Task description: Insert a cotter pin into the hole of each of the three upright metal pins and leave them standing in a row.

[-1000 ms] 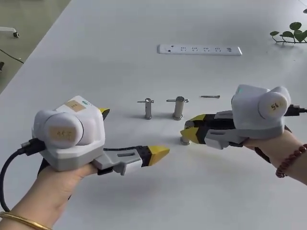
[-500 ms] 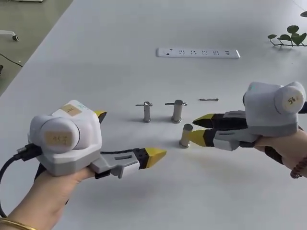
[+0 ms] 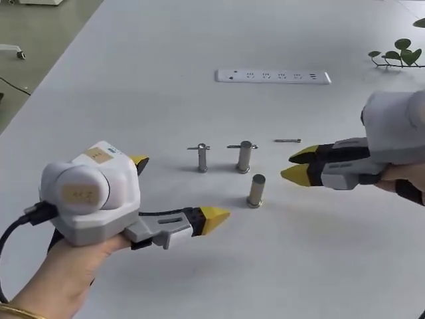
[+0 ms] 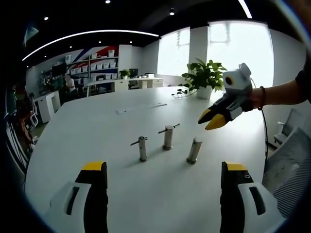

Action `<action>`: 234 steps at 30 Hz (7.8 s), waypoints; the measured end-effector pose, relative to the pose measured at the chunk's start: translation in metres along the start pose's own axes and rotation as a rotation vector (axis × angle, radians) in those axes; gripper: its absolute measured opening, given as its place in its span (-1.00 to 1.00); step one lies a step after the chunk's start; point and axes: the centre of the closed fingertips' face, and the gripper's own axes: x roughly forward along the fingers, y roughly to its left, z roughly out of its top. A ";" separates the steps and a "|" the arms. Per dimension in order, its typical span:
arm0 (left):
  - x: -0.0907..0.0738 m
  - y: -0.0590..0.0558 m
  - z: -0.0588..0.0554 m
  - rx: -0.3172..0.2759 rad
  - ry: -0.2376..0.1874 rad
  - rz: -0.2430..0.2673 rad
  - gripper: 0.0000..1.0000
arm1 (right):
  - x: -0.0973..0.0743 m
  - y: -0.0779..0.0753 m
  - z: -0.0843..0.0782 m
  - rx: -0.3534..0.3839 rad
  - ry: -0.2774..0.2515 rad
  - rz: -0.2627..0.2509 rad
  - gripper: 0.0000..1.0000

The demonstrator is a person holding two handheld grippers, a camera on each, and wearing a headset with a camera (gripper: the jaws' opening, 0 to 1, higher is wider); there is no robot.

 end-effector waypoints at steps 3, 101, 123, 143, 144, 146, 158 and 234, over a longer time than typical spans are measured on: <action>0.000 -0.001 0.001 0.000 -0.005 -0.002 0.95 | -0.002 -0.010 -0.001 -0.002 0.031 -0.013 -0.65; 0.007 0.003 -0.003 -0.011 0.007 0.004 0.72 | 0.040 -0.136 -0.032 -0.404 0.532 -0.071 -1.00; 0.004 -0.006 0.015 -0.047 -0.016 -0.027 0.41 | 0.012 -0.078 0.001 -0.499 0.354 -0.073 -1.00; 0.029 -0.032 0.043 -0.146 0.014 -0.174 -0.19 | 0.003 0.005 0.031 -0.684 0.262 -0.005 -1.00; 0.030 -0.033 0.044 -0.159 0.014 -0.181 -0.23 | 0.003 0.008 0.032 -0.700 0.257 -0.002 -1.00; 0.033 -0.035 0.045 -0.189 0.014 -0.191 -0.25 | 0.004 0.014 0.033 -0.723 0.253 0.006 -1.00; 0.043 -0.047 0.045 -0.221 0.060 -0.227 -0.51 | 0.015 0.025 0.030 -0.823 0.234 0.039 -1.00; 0.015 -0.089 0.046 -0.135 -0.033 -0.521 -1.00 | -0.005 0.092 0.016 -0.095 0.047 0.391 -0.84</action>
